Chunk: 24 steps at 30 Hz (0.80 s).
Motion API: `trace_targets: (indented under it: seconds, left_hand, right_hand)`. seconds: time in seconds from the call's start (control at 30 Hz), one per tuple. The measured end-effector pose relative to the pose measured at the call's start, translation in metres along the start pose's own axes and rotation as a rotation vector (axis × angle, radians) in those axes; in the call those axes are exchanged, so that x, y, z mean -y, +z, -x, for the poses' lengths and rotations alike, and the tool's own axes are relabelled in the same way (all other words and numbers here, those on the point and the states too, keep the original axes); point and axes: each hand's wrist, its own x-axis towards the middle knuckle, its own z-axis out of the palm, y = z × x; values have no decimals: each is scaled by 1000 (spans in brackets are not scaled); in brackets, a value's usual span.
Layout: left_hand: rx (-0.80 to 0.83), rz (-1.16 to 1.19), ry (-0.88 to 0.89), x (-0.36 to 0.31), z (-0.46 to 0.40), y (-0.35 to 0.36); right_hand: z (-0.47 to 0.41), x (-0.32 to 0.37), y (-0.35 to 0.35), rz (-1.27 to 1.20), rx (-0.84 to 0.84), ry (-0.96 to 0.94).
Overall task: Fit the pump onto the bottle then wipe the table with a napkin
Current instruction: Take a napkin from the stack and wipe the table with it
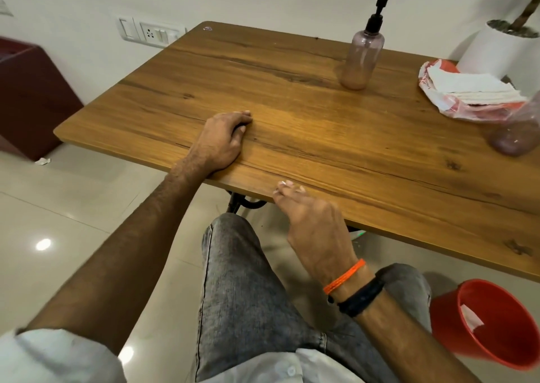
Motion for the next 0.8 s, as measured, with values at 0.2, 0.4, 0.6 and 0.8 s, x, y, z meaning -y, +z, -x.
trace_targets:
  seconds: [0.2,0.4,0.6,0.8]
  left_hand:
    - [-10,2,7,0,0,0]
    - [-1,1,1,2,0,0]
    - [4,7,-9,2,1,1]
    - [8,-15,-13,-2,2,-1]
  right_hand:
    - [-29,25,20,32,156,-169]
    - [-34,7,2,-46,237,-239]
    - [-29,-40,-32,-325,82,-6]
    - [-82,-40,-10,-141,144,76]
